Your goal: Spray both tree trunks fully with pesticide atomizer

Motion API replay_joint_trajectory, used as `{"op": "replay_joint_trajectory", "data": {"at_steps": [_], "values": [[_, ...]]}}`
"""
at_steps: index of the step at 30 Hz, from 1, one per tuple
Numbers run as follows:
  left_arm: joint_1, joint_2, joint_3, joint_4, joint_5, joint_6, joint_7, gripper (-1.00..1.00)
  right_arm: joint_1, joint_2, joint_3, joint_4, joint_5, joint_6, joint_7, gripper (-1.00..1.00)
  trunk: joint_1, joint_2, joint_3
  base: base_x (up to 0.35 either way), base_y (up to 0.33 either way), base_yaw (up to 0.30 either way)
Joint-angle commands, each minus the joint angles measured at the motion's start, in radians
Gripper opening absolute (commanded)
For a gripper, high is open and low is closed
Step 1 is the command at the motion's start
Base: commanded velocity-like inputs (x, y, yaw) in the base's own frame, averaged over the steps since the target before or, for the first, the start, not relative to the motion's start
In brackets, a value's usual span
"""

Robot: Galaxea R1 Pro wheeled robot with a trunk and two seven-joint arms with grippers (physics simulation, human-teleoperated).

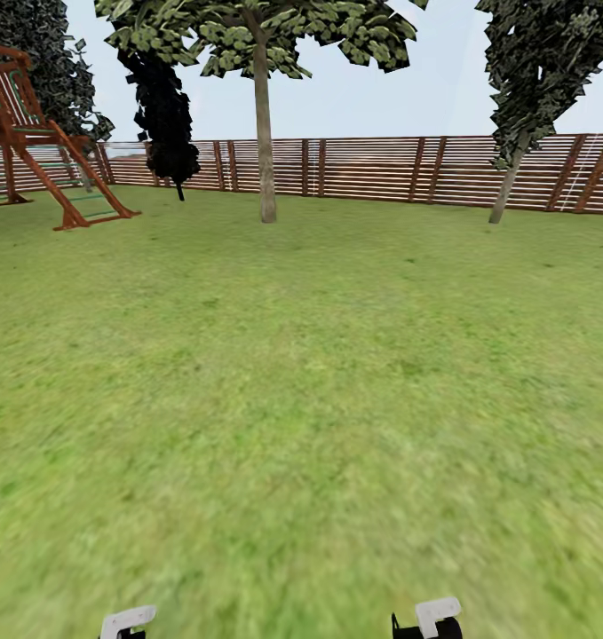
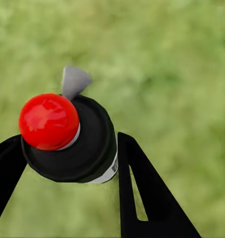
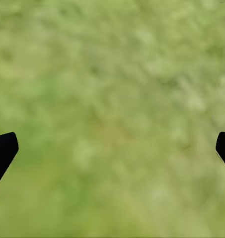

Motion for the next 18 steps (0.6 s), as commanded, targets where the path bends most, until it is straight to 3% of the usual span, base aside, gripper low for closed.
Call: {"op": "replay_joint_trajectory", "data": {"at_steps": [1, 18], "values": [[-0.001, 0.000, 0.002, 0.001, -0.005, -0.004, 0.003, -1.00, -0.001, 0.000, 0.008, 0.001, 0.006, 0.000, -0.010, 1.00, 0.000, 0.000, -0.001, 0.340, 0.000, 0.000], [-0.001, 0.000, 0.002, 0.001, -0.005, -0.004, 0.003, -1.00, -0.001, 0.000, 0.008, 0.001, 0.006, 0.000, -0.010, 1.00, 0.000, 0.000, -0.001, 0.340, 0.000, 0.000]]}}
